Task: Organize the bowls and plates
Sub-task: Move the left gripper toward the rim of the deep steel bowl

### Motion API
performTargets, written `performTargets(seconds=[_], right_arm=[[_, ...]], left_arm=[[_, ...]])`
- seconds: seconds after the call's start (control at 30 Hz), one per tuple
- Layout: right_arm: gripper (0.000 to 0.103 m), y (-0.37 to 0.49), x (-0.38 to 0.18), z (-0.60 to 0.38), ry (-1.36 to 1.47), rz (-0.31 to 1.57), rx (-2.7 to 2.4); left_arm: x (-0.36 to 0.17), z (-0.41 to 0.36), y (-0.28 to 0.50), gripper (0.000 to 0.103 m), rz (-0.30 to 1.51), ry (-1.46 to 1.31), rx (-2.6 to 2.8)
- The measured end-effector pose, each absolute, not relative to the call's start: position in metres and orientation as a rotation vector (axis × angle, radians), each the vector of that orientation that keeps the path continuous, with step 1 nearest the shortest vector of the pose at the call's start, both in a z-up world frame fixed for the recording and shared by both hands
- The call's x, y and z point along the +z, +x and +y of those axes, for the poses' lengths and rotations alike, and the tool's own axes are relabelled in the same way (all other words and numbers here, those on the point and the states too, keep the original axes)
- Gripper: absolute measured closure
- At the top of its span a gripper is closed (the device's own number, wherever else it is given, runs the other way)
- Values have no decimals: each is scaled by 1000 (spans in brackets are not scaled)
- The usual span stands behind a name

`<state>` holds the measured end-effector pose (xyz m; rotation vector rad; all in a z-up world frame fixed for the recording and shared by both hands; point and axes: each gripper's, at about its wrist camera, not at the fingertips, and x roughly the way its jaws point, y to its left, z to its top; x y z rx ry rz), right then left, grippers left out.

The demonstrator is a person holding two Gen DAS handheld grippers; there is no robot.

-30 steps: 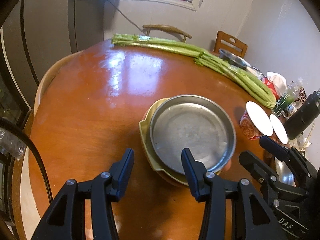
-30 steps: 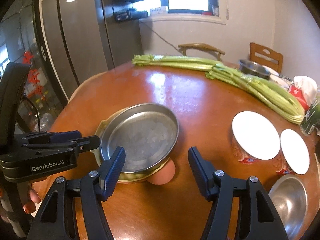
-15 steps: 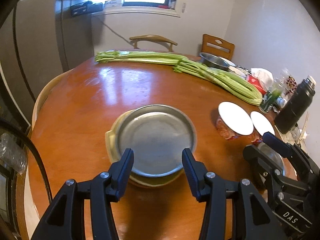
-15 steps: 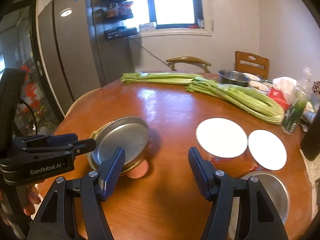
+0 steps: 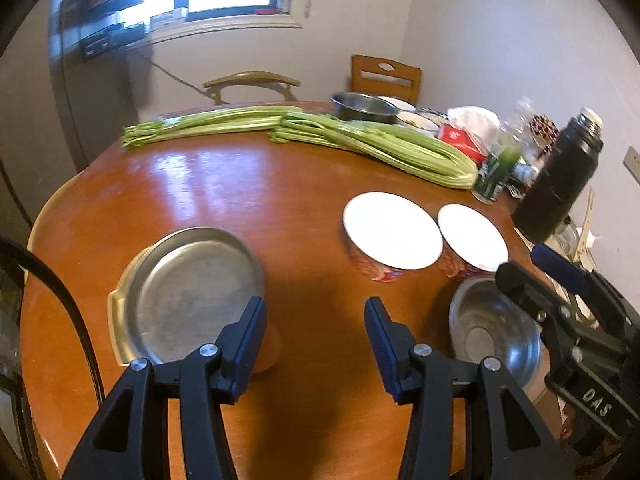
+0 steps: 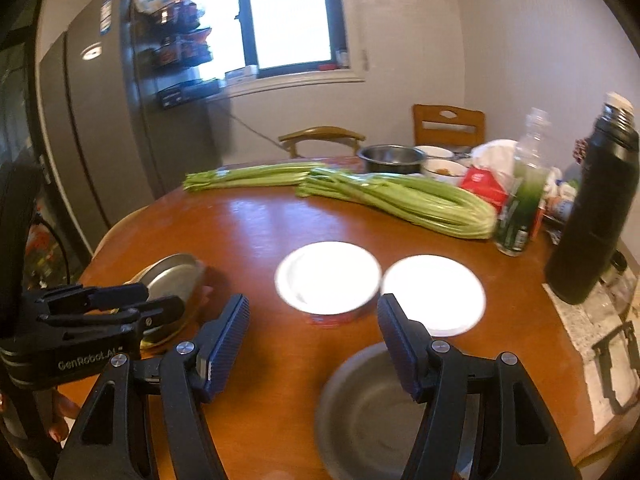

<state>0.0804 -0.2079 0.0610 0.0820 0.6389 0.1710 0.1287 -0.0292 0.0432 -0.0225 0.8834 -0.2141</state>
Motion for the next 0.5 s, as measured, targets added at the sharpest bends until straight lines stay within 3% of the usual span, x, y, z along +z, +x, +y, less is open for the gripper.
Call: performTargets(seconds=[0.5], right_arm=[[35, 74, 46, -266, 100, 683, 75]], left_arm=[[28, -95, 137, 52, 917, 29, -318]])
